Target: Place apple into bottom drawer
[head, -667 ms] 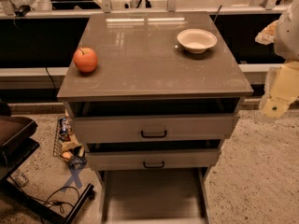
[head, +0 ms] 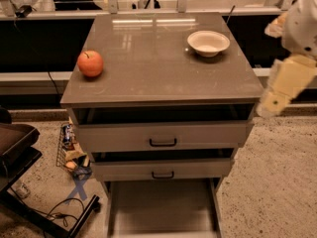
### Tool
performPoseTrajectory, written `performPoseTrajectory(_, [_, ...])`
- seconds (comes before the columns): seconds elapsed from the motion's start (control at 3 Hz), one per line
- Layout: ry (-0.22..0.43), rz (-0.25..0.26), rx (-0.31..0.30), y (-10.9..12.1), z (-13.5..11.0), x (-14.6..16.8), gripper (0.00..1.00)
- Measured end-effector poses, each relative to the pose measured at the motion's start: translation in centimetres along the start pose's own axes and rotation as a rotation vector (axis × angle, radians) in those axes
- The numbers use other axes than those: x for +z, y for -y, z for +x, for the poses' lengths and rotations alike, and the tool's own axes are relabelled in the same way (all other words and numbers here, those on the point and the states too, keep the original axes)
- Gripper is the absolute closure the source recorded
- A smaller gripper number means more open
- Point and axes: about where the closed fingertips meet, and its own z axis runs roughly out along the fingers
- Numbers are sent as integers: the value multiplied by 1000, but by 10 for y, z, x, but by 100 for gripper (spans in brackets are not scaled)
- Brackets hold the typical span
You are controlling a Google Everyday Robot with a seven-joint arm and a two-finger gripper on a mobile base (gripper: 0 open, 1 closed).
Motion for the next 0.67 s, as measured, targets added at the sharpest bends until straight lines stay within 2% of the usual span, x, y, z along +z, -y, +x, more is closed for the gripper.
performPoseTrajectory(0.33, [165, 32, 83, 22, -35, 25, 0])
performPoseTrajectory(0.67, [405, -6, 140, 25, -70, 63, 0])
